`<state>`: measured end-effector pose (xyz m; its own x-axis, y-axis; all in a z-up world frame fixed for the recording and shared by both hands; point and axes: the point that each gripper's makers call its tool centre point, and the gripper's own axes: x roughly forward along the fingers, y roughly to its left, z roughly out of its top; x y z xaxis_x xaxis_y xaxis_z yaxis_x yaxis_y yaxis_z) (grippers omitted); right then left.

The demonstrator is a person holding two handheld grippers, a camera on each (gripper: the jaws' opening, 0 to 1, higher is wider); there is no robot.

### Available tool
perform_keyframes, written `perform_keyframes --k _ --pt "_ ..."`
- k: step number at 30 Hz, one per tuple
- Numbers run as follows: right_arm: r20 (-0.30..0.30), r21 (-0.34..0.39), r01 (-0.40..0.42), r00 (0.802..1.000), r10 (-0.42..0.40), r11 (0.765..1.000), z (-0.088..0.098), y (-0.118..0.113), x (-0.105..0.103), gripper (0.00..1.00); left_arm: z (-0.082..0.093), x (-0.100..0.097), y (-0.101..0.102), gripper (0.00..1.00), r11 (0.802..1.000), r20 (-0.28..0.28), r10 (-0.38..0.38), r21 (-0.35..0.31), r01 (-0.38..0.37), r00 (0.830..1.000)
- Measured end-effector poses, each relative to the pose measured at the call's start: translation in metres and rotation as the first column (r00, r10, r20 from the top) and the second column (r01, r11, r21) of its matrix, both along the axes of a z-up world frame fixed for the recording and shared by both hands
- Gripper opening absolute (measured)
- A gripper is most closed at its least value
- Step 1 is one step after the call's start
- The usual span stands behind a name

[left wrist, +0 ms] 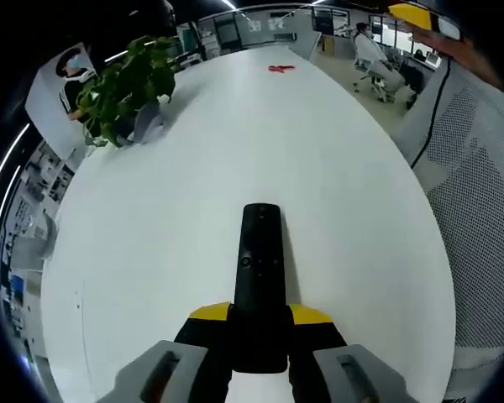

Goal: Press the specified remote control buttons in sequence, fully releasing each button before pressing the next.

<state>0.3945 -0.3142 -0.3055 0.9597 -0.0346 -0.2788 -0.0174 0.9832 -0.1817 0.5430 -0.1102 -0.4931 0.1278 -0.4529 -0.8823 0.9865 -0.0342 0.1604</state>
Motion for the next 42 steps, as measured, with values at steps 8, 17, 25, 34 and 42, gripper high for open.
perform_keyframes --k 8,17,25,34,42 --pt "-0.022 0.014 -0.003 1.0 0.004 1.0 -0.006 0.0 0.001 0.62 0.002 0.023 -0.004 0.23 1.0 0.021 0.009 0.008 -0.009 1.0" --pt "-0.04 0.005 0.001 0.999 -0.001 1.0 -0.01 -0.002 0.001 0.59 0.001 0.051 -0.01 0.23 1.0 0.037 0.017 0.016 -0.018 0.999" --pt "-0.043 -0.009 0.008 0.999 -0.009 1.0 -0.011 -0.004 0.0 0.58 -0.004 0.072 -0.011 0.23 0.999 0.06 0.006 0.04 -0.009 0.998" --pt "-0.058 -0.015 0.013 0.998 -0.014 1.0 -0.014 -0.005 0.001 0.58 -0.012 0.085 -0.008 0.23 0.997 0.055 0.011 0.076 -0.015 0.998" --pt "-0.063 -0.017 0.019 0.998 -0.02 1.0 -0.015 -0.006 0.001 0.58 -0.022 0.086 -0.006 0.23 0.996 0.033 0.018 0.091 -0.021 0.999"
